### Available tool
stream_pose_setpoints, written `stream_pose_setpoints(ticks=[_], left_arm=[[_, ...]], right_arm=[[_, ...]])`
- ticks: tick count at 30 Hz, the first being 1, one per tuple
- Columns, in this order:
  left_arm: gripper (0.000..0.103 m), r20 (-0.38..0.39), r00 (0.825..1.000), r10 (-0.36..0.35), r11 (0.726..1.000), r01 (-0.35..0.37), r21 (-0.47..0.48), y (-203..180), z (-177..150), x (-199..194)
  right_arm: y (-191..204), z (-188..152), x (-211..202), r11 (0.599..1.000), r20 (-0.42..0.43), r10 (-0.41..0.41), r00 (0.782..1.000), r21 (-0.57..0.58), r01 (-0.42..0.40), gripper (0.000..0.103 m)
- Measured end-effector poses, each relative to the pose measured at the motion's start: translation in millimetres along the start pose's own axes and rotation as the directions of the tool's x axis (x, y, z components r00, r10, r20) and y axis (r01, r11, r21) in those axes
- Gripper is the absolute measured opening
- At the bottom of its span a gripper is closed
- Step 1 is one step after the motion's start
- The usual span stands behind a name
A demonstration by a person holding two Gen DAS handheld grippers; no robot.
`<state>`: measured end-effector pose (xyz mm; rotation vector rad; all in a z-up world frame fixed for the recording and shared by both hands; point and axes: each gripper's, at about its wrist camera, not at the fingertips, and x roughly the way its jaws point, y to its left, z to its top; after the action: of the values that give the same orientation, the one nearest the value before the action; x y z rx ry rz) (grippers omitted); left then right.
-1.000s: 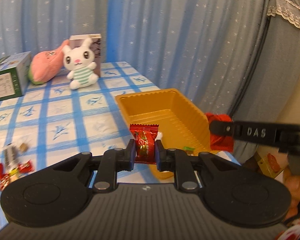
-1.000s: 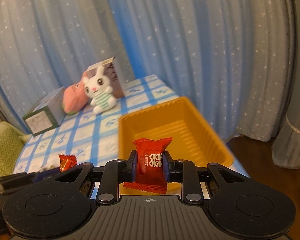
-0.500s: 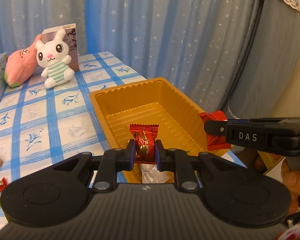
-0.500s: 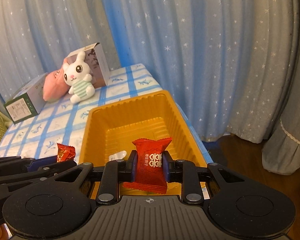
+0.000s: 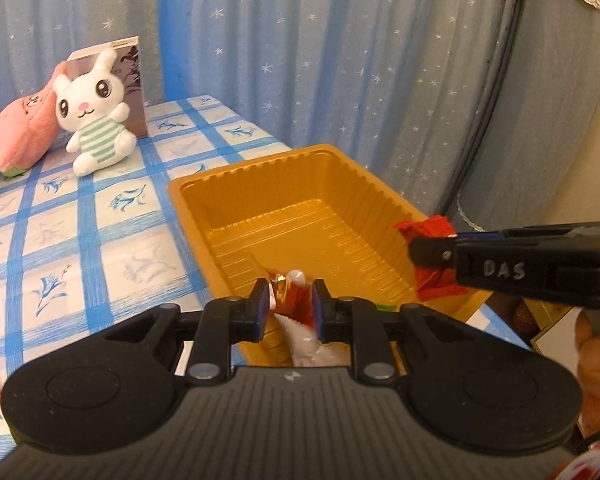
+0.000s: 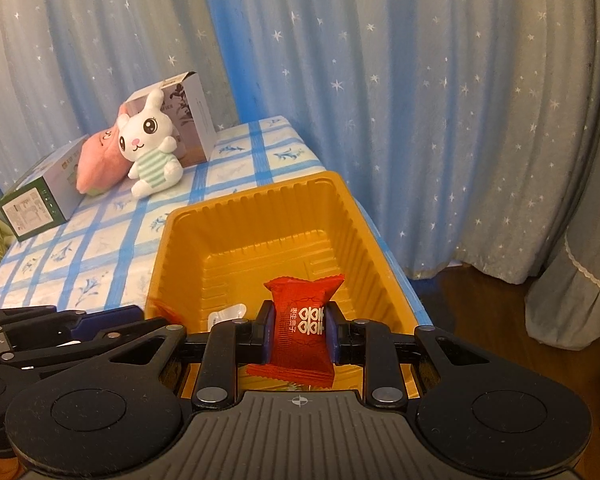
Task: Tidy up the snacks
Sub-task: 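Open both grippers to drop the red candies into the orange tray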
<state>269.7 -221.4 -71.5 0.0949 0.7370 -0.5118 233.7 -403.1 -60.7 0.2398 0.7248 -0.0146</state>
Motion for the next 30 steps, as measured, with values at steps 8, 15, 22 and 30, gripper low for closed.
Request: stream_pose_setpoints(ticks=[8,15,22,30], left_arm=[[0.026,-0.018,0.999,0.028,0.998,-0.029,-0.062,21.3,-17.8,-14.3],[0.03,-0.016,0.999,0.04,0.995,-0.041,-0.094,30.0,-24.6,-25.7],[0.036,-0.001,0.998,0.057,0.992,-0.057,-0.114,37.6,-30.3,-49.0],[0.04,0.023,0.995,0.098,0.986,-0.094,-0.141,49.3,-41.1,-88.4]], right_arm=[[-1.3,-1.6,3.7,1.0,-0.013,0.012,1.0,0.016,-0.012,0.026],[8.1,4.1,5.0,0.997,-0.005,0.066,0.998,0.03,-0.066,0.026],[4.7,9.2,-1.7,0.99,0.015,0.113,0.994,0.087,-0.113,0.055],[8.5,1.6,-38.3,0.987,0.031,0.109,0.994,0.118,-0.112,0.055]])
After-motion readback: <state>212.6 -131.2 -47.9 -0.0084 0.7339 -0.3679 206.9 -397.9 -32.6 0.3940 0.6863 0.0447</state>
